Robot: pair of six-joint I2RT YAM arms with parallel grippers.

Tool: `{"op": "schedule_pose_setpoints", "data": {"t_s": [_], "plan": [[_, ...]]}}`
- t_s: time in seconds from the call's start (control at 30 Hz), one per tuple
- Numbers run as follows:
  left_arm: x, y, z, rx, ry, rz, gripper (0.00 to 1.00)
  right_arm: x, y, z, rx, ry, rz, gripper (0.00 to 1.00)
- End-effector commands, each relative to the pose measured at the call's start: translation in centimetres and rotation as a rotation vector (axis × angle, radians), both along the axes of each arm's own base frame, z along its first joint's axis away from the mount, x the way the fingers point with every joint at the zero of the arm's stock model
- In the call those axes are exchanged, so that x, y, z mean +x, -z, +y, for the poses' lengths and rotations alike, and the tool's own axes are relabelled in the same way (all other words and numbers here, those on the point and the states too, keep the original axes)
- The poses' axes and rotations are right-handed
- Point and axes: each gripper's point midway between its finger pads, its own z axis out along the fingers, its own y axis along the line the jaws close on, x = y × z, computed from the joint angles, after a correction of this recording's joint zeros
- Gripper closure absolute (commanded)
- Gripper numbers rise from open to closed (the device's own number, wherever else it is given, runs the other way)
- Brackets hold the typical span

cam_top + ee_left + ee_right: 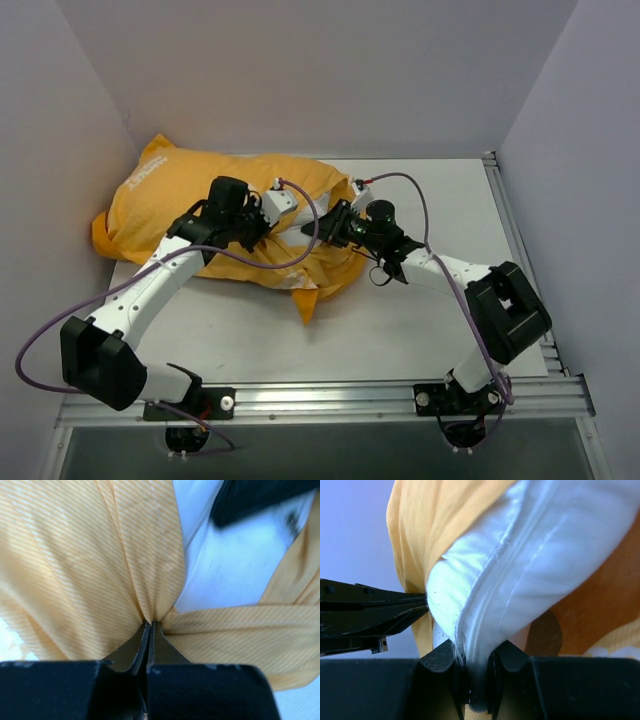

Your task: Remove the pillowcase from the pillow

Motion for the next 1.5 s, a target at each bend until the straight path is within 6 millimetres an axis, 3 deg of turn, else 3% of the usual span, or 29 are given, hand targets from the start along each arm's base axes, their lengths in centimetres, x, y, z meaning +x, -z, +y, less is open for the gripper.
{"op": "schedule_pose_setpoints", "data": {"t_s": [0.0,0.07,0.17,0.23,0.3,0.33,0.37,0.4,0.43,0.47,0.53,0.57,0.63,0.73,0.93,1.07,1.13,1.2,1.3,1.33,1.37,1.47], "plan": [[-3.1,5.6,7.8,0.256,-0.107,0.216,0.98,3.8,-14.9,-6.9,0.219,0.213,-0.355,1.00],[-2.9,5.6,9.9,0.285,-0.140,0.230,0.98,4.2,-14.7,-8.2,0.194,0.241,-0.352,1.00],[-3.4,4.8,11.4,0.302,-0.122,0.243,0.98,4.3,-14.7,-9.2,0.132,0.273,-0.360,1.00],[-3.4,3.0,10.2,0.249,-0.071,0.223,0.98,4.6,-14.6,-9.1,0.123,0.282,-0.358,1.00],[-4.2,0.9,7.6,0.179,-0.001,0.213,0.93,4.3,-14.2,-7.3,0.145,0.242,-0.346,1.00],[-3.6,-1.5,6.5,0.157,0.015,0.152,0.80,4.3,-14.7,-6.5,0.156,0.231,-0.348,1.00],[-3.5,-2.7,5.5,0.154,0.032,0.123,0.70,4.2,-14.7,-5.7,0.156,0.219,-0.345,1.00],[-4.1,-3.8,3.2,0.153,0.089,0.093,0.58,4.4,-14.2,-4.8,0.148,0.208,-0.333,1.00],[-3.9,-6.2,1.9,0.128,0.111,0.036,0.36,4.0,-15.1,-3.6,0.162,0.194,-0.341,1.00],[-4.2,-7.3,0.7,0.102,0.141,0.021,0.27,3.9,-15.1,-2.9,0.162,0.185,-0.333,1.00],[-5.7,-9.6,-2.0,0.003,0.233,0.012,0.19,3.7,-15.0,-1.5,0.164,0.160,-0.317,1.00],[-6.3,-11.6,-2.7,-0.041,0.267,-0.011,0.14,3.7,-15.8,-1.1,0.171,0.154,-0.320,1.00],[-8.0,-13.1,-3.8,-0.101,0.366,-0.015,0.12,3.4,-15.8,-0.1,0.161,0.131,-0.307,1.00],[-9.6,-13.5,-3.9,-0.078,0.469,-0.068,0.06,3.2,-17.1,0.8,0.148,0.117,-0.335,1.00],[-7.8,-11.4,-3.3,0.078,0.486,-0.189,0.04,2.3,-17.5,1.8,0.163,0.097,-0.343,1.00],[-5.4,-11.3,-3.4,0.101,0.407,-0.258,0.07,2.1,-17.4,2.1,0.175,0.088,-0.336,1.00],[-4.6,-10.5,-3.3,0.125,0.383,-0.263,0.17,2.0,-17.6,2.3,0.184,0.077,-0.338,1.00],[-4.3,-10.2,-3.2,0.129,0.360,-0.252,0.30,1.8,-17.9,2.4,0.188,0.073,-0.340,1.00],[-5.1,-9.4,-2.9,0.137,0.374,-0.218,0.66,1.7,-18.0,2.3,0.192,0.065,-0.343,1.00],[-5.9,-9.0,-2.7,0.136,0.396,-0.196,0.86,1.6,-18.1,2.3,0.194,0.064,-0.341,1.00],[-6.4,-8.9,-2.7,0.138,0.413,-0.187,0.95,1.7,-18.0,2.3,0.195,0.067,-0.338,1.00],[-9.3,-7.2,-1.6,0.187,0.536,-0.125,0.98,2.9,-18.2,1.4,0.200,0.094,-0.323,1.00]]}}
